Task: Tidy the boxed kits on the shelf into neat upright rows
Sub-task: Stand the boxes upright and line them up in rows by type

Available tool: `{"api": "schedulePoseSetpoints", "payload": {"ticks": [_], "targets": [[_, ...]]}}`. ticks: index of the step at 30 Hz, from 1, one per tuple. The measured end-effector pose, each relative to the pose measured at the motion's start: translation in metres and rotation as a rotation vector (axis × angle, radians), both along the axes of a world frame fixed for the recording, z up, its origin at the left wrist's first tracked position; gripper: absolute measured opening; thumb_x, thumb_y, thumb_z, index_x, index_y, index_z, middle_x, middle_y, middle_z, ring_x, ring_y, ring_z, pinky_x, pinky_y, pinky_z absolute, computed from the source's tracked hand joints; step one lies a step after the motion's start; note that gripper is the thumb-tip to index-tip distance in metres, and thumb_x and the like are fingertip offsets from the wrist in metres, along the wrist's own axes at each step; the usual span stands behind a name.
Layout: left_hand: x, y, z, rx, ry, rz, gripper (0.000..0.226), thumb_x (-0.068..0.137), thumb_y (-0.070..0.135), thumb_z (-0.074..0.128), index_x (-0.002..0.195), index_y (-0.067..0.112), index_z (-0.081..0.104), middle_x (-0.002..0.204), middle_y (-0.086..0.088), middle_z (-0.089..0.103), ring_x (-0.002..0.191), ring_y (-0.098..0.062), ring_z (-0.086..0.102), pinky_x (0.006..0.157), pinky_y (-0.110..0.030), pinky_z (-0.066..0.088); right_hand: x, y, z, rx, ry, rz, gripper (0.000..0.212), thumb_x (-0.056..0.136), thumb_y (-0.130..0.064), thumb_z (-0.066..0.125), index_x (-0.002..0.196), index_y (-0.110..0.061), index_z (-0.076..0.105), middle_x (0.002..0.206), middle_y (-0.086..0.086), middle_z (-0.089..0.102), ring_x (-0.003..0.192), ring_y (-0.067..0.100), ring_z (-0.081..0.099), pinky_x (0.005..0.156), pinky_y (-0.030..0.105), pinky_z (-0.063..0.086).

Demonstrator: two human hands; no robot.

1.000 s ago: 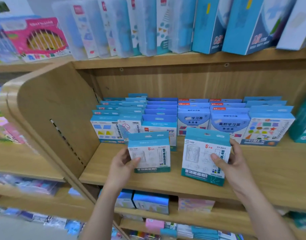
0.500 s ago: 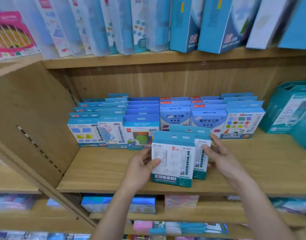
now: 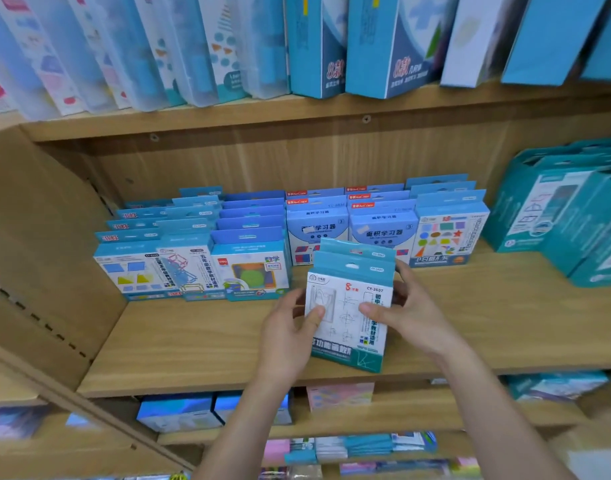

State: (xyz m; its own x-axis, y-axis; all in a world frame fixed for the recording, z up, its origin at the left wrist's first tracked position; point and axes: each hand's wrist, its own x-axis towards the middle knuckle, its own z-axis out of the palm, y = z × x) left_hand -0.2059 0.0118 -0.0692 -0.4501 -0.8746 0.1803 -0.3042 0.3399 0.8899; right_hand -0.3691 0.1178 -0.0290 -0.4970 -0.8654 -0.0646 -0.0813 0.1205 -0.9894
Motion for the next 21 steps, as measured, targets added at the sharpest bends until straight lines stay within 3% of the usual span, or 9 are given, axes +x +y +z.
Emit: {"api": "schedulePoseSetpoints", "payload": {"ticks": [4, 8, 13, 15, 18, 21], "targets": [[-0.011, 0.010, 0.008, -0.027, 0.034, -0.072, 0.048, 0.088, 0.023, 0.066, 0.120, 0.052, 0.045, 0.115, 0.018, 0.061, 0.107, 0.002, 0.056, 0.087, -0.026, 0.052, -0.013, 0.008, 0.004, -0.032, 0.072, -0.008, 0.075, 0.072, -0.006, 0.079, 0.120, -0.046, 0.036, 0.107, -0.013, 0.063, 0.096, -0.009, 0.060, 0.062, 0.012, 0.052], [-0.026, 0.004, 0.012, -0.088, -0.015, -0.095, 0.052, 0.086, 0.025, 0.068, 0.133, 0.036, 0.047, 0.122, 0.008, 0.056, 0.113, -0.005, 0.054, 0.089, -0.023, 0.049, -0.032, 0.010, 0.007, 0.001, 0.088, 0.055, 0.078, 0.074, -0.007, 0.078, 0.128, -0.043, 0.034, 0.115, -0.013, 0.062, 0.103, -0.008, 0.057, 0.066, 0.015, 0.052], [-0.033, 0.003, 0.011, -0.023, -0.117, -0.133, 0.059, 0.079, 0.015, 0.074, 0.131, 0.027, 0.049, 0.125, 0.010, 0.060, 0.115, -0.005, 0.053, 0.098, -0.031, 0.045, -0.052, 0.016, 0.004, 0.119, 0.098, 0.189, 0.100, 0.068, -0.014, 0.083, 0.142, -0.041, 0.023, 0.122, -0.010, 0.060, 0.113, -0.001, 0.054, 0.093, 0.031, 0.049], [-0.035, 0.003, 0.011, 0.037, -0.105, -0.127, 0.052, 0.080, 0.014, 0.074, 0.126, 0.027, 0.053, 0.120, 0.011, 0.064, 0.112, -0.005, 0.057, 0.097, -0.034, 0.047, -0.057, 0.018, 0.003, 0.076, 0.043, 0.185, 0.082, 0.071, -0.027, 0.077, 0.136, -0.047, 0.031, 0.120, -0.013, 0.062, 0.110, -0.002, 0.057, 0.089, 0.028, 0.050], [-0.039, 0.003, 0.014, 0.096, -0.099, -0.108, 0.044, 0.083, 0.011, 0.070, 0.123, 0.024, 0.055, 0.118, 0.007, 0.065, 0.110, -0.009, 0.059, 0.096, -0.037, 0.049, -0.059, 0.017, 0.004, -0.009, -0.110, 0.058, 0.029, 0.084, -0.041, 0.056, 0.111, -0.051, 0.051, 0.105, -0.015, 0.070, 0.102, 0.004, 0.064, 0.087, 0.035, 0.053], [-0.040, 0.005, 0.016, 0.164, -0.090, -0.108, 0.046, 0.084, 0.008, 0.068, 0.124, 0.021, 0.049, 0.120, 0.003, 0.063, 0.108, -0.009, 0.058, 0.091, -0.032, 0.051, -0.059, 0.010, -0.003, -0.028, -0.095, -0.089, 0.021, 0.094, -0.038, 0.049, 0.112, -0.033, 0.060, 0.102, -0.008, 0.072, 0.098, 0.012, 0.066, 0.078, 0.033, 0.053]]}}
